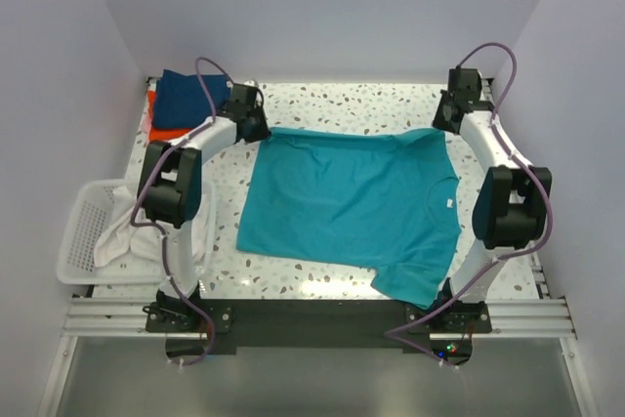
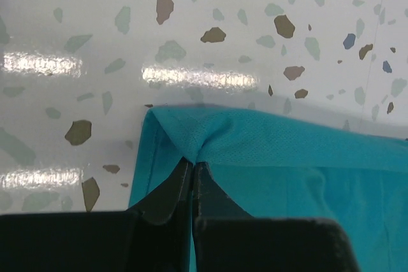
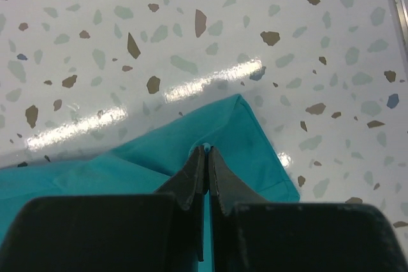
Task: Fold and stack the t-shirts
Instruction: Fold the tshirt
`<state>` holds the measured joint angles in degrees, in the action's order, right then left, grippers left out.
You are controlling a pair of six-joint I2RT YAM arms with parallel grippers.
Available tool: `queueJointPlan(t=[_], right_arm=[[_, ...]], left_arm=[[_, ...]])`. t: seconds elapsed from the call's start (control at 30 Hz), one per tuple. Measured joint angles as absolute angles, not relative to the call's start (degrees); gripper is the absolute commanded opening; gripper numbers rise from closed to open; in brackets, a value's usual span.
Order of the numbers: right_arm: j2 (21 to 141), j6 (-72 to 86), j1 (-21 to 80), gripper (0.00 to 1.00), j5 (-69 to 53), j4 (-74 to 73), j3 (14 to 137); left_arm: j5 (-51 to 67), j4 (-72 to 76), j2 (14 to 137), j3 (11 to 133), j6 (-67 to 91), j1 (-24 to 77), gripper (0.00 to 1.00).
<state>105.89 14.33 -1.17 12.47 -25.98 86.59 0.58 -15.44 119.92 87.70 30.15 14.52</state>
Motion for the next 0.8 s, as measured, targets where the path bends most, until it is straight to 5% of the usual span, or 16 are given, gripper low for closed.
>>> queueJointPlan(t=[0.8], right_arm=[[78.83,19.2,-1.1,0.0,9.8,-31.05,60.69]], left_arm=[[3.09,-12.23,107.13,70.87,28.84,14.52,0.0]])
